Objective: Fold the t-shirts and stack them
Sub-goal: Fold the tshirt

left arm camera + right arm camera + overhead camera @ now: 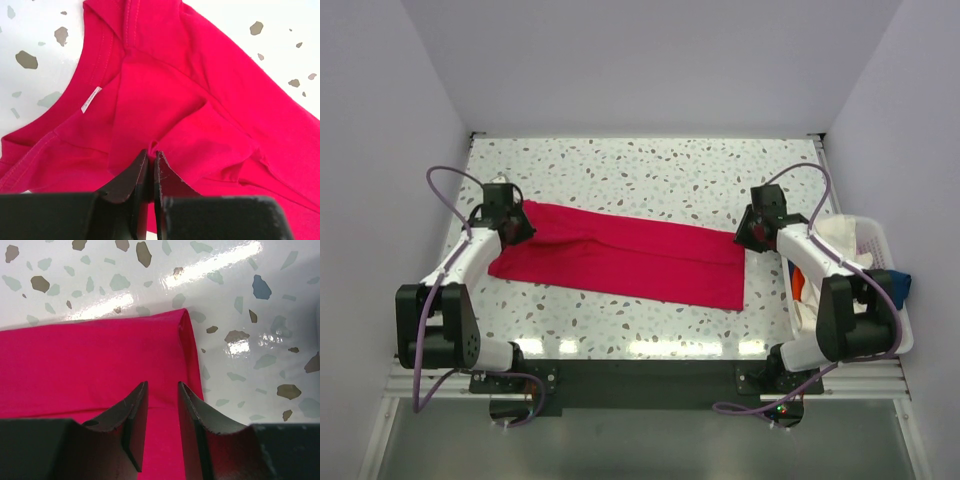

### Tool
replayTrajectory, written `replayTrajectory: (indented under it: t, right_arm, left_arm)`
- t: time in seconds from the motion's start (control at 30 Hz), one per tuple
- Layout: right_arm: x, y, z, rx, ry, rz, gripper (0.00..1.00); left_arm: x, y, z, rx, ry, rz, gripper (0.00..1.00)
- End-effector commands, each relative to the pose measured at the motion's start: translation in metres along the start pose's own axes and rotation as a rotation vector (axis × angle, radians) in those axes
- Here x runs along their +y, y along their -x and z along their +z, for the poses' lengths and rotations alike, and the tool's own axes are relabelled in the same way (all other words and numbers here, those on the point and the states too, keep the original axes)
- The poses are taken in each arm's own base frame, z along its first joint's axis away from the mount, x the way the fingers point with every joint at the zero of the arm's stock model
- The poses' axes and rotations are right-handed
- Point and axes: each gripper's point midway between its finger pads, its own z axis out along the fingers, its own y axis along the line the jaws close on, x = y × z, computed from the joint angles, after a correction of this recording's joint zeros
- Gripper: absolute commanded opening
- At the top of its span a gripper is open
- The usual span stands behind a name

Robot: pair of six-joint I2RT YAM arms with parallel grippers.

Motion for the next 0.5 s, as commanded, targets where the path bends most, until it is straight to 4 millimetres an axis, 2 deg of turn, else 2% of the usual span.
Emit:
replayTrajectory:
  t: [0.0,0.2,0.3,0.33,0.47]
  right_arm:
    - [0.004,0.008,-0.006,-0.03,0.017,-0.006,0.34]
    - [0.008,0.002,-0.003,-0.015,0.021,-0.018,0.34]
    - [0.01,-0.004,0.0,-0.002,0.021,-0.025,0.34]
    - [0.01,-0.007,0.001,0.001,0.019,-0.028,0.34]
    - [0.013,-0.012,0.002,0.01,0.027,-0.04,0.35]
  left_arm:
    - [-0.004,0.008,-0.007,-0.04,-0.027,-0.035,0.09]
    - [0.006,-0.002,-0.007,-0.036,0.009,-0.051,0.11]
    - [0.007,-0.004,-0.009,-0.054,0.004,-0.076,0.18]
    - [0.009,-0.011,-0.008,-0.046,0.005,-0.08,0.22]
    - [0.01,-0.019,-0.007,-0.041,-0.005,-0.109,0.24]
